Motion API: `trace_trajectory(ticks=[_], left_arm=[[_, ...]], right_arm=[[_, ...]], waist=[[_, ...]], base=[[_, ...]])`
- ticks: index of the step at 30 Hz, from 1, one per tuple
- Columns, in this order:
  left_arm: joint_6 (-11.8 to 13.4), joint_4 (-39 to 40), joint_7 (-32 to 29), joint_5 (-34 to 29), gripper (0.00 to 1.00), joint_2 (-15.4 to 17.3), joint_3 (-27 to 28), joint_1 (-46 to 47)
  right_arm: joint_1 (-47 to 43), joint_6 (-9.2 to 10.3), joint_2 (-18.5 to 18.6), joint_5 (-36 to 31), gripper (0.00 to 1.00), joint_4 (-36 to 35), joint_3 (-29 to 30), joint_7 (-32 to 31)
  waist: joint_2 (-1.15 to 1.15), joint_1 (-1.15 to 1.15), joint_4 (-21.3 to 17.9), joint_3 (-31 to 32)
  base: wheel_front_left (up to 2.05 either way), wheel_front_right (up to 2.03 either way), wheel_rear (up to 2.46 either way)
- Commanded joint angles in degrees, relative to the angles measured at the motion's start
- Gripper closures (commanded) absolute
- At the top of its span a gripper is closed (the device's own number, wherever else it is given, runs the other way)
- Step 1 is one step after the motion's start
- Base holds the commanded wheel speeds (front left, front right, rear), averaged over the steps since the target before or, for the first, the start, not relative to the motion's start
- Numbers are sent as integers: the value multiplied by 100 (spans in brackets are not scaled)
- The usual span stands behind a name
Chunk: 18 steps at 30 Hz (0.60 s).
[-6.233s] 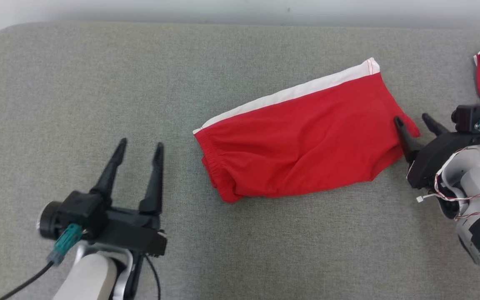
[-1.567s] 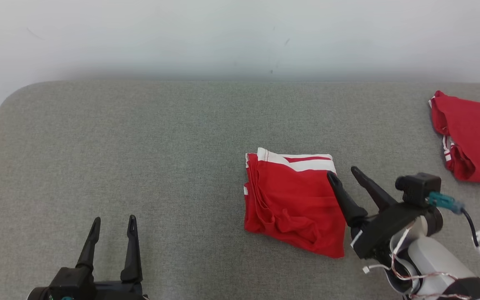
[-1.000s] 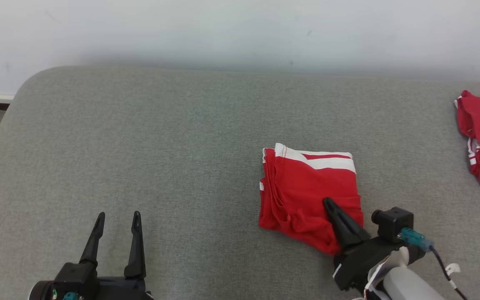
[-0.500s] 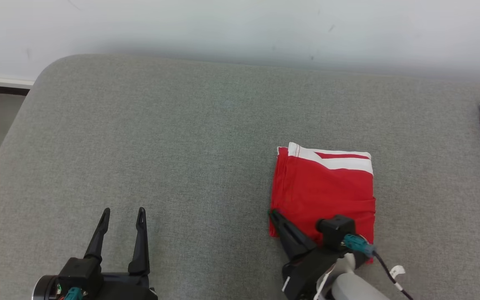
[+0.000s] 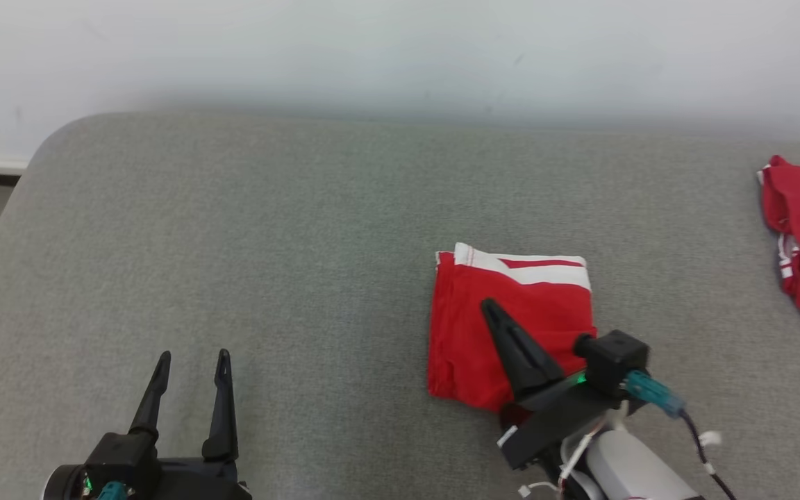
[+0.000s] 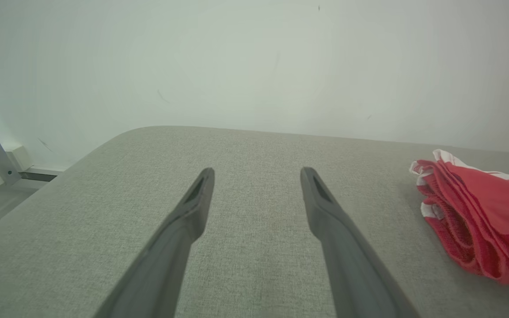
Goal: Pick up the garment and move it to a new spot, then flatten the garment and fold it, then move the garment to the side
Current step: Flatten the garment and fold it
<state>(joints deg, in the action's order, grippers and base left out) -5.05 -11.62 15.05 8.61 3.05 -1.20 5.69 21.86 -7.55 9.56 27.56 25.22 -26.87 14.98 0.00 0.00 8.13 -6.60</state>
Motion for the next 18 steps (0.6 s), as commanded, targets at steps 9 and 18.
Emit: trace_trajectory(ticks=[9, 18], left_arm=[[16, 35, 14, -68, 0, 80, 202, -223], [143, 275, 14, -106, 0, 67, 304, -564]], right_arm=[[-781, 18, 261, -361, 100, -1073, 956, 22], [-1639, 18, 180, -817, 100, -1702, 2080, 23]], waist=[[0, 0, -483, 355], [0, 0, -764, 545]], base=[[0, 0, 0], [0, 0, 0]])
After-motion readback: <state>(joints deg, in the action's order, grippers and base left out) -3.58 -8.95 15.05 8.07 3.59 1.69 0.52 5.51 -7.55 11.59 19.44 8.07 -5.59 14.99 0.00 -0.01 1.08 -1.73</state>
